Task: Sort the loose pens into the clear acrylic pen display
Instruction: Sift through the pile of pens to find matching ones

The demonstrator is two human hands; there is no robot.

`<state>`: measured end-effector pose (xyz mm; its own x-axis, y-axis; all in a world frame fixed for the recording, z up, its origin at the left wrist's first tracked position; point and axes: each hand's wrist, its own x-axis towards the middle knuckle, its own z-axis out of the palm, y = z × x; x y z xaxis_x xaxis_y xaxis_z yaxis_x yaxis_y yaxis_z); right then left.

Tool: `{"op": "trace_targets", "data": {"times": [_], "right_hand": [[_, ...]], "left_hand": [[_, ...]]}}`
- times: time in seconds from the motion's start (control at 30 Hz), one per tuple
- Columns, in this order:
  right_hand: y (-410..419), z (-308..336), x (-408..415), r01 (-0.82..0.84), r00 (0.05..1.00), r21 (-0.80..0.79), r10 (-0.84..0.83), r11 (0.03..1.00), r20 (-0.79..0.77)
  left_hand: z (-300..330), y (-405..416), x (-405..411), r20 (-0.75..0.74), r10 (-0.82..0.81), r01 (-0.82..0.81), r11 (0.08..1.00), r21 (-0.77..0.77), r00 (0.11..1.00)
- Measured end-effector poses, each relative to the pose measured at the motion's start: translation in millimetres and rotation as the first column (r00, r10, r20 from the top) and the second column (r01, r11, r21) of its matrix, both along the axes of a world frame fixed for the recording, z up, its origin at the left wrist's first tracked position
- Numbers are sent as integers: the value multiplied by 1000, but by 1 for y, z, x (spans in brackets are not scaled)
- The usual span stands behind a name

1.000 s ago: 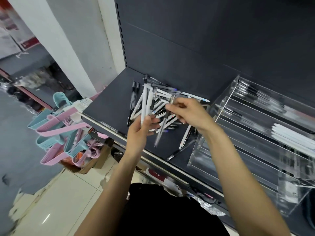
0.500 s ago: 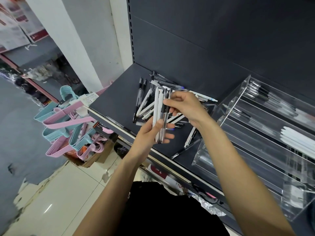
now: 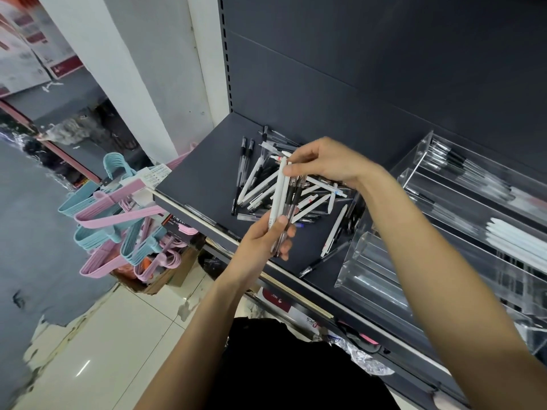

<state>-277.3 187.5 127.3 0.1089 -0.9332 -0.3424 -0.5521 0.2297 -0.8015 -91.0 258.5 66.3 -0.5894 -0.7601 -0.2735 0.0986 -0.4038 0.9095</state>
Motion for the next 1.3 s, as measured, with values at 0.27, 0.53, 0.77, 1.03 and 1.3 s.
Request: {"op": "trace_targets", "data": {"times": [0.27,0.53,0.77,1.03,1.3], "right_hand": [[19,13,2,420,907,-337,-397,843,138],[96,-29,58,730,660,-170,-617,662,429],[107,-42,91,626,760,-455,-626,634,175],[114,-55,94,87,768,-690,-489,719,-414],[107,-44,42,593,768,-384,-640,708,6]], "left_hand": [[-11,10,1,10,58,-58,997,58,998],[-9,-1,-9,-104,366,-336,914,228,925],[0,4,-26,-19,413,-408,904,125,910],[-16,-10,-30,-135,463,-393,848,354,876],[-11,-8,-32,28,203,-205,971,125,979]]}}
